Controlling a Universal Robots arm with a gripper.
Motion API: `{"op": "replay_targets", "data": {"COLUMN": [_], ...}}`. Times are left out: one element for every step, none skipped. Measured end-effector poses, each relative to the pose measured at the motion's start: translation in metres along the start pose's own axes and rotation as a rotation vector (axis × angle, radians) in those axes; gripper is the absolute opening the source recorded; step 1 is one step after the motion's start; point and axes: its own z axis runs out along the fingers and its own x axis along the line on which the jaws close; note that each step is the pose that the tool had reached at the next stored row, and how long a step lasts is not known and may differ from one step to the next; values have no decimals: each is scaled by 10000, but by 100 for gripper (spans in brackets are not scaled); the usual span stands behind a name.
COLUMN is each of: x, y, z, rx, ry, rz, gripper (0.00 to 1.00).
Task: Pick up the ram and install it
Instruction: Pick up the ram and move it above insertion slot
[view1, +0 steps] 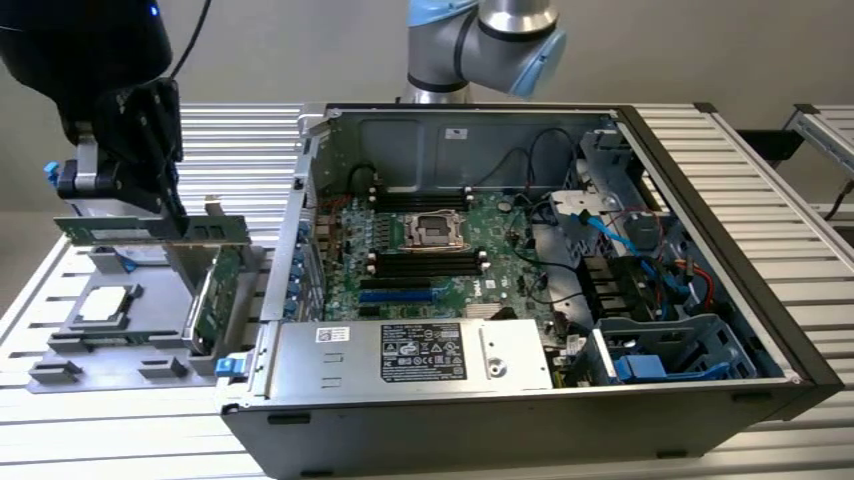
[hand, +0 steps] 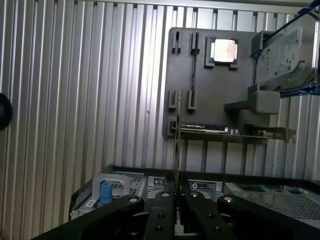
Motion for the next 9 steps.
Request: {"op": "replay_targets", "data": {"x": [3, 6, 9, 12, 15, 17, 20, 22, 25], "y": [-45, -92, -135, -180, -223, -267, -311, -357, -400], "z": [-22, -45, -67, -89, -109, -128, -148, -167, -183], "rx": [-2, -4, -7, -10, -12, -14, -16, -17, -18], "ry": [0, 0, 0, 1, 0, 0, 0, 0, -1], "rz": [-2, -3, -4, -5, -5, -6, -5, -6, -6], "gripper": [14, 14, 14, 14, 14, 14, 14, 14, 14]}}
